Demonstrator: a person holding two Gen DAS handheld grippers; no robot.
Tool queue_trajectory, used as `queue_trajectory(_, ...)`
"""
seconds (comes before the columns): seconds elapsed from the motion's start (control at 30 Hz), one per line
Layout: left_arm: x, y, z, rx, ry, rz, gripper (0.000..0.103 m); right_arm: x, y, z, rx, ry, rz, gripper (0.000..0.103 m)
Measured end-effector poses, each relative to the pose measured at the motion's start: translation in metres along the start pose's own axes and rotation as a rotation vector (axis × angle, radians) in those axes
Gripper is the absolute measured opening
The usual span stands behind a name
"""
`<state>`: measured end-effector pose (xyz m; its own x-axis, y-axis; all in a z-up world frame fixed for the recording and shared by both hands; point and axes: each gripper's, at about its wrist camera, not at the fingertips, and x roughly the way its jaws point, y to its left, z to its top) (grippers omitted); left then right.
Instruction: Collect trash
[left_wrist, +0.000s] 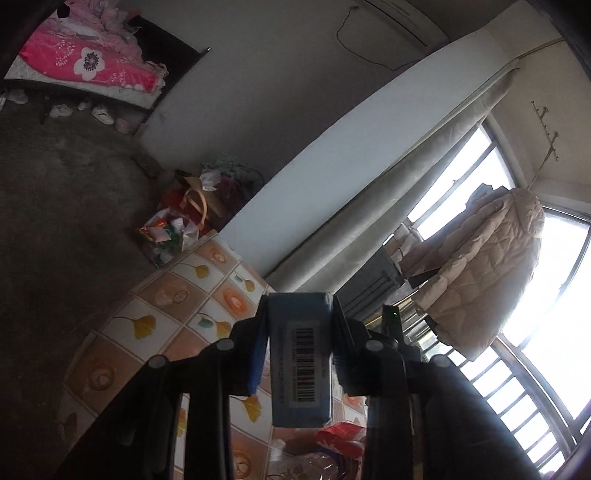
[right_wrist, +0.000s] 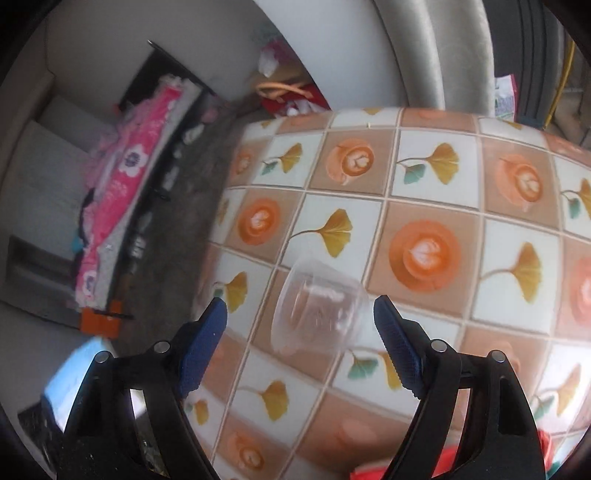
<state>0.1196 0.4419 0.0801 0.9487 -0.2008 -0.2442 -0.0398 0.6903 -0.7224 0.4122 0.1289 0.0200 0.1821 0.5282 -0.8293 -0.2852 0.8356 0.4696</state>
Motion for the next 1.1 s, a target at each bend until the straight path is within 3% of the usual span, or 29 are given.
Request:
queue_trajectory(0.07,0.001,0.004,-0.004,0.004,0.009,0.012,0.029,0.02,0.001,0.007,0.01,0.038,-0.049,0.076)
queue_trajectory(0.2,0.005,0.003,-0.011,0.051,0.028,0.033,0.029,0.035,0.003,0.006,-0.021,0.074,-0.109,0.056)
queue_trajectory(0.27,0.007,0.001,-0.012,0.072,0.033,0.034,0.029,0.027,0.001,0.002,-0.044,0.054,-0.122,0.05)
queue_trajectory(0.4,0.011,-0.005,-0.015,0.107,0.047,0.023,0.029,0.004,-0.009,-0.009,-0.062,0.042,-0.144,0.017)
queue_trajectory(0.5,0.014,-0.01,-0.018,0.118,0.053,0.002,0.029,-0.002,-0.023,-0.014,-0.041,0.063,-0.139,0.009)
queue_trajectory(0.63,0.018,-0.016,-0.025,0.118,0.069,-0.016,0.029,0.002,-0.041,-0.023,0.011,0.088,-0.125,0.004)
queue_trajectory(0.8,0.011,-0.027,-0.03,0.125,0.065,-0.029,0.029,-0.012,-0.05,-0.034,0.046,0.056,-0.101,0.004)
queue_trajectory(1.1,-0.016,-0.055,-0.03,0.135,0.03,-0.1,0.029,-0.101,-0.039,-0.06,0.009,-0.099,0.032,0.004)
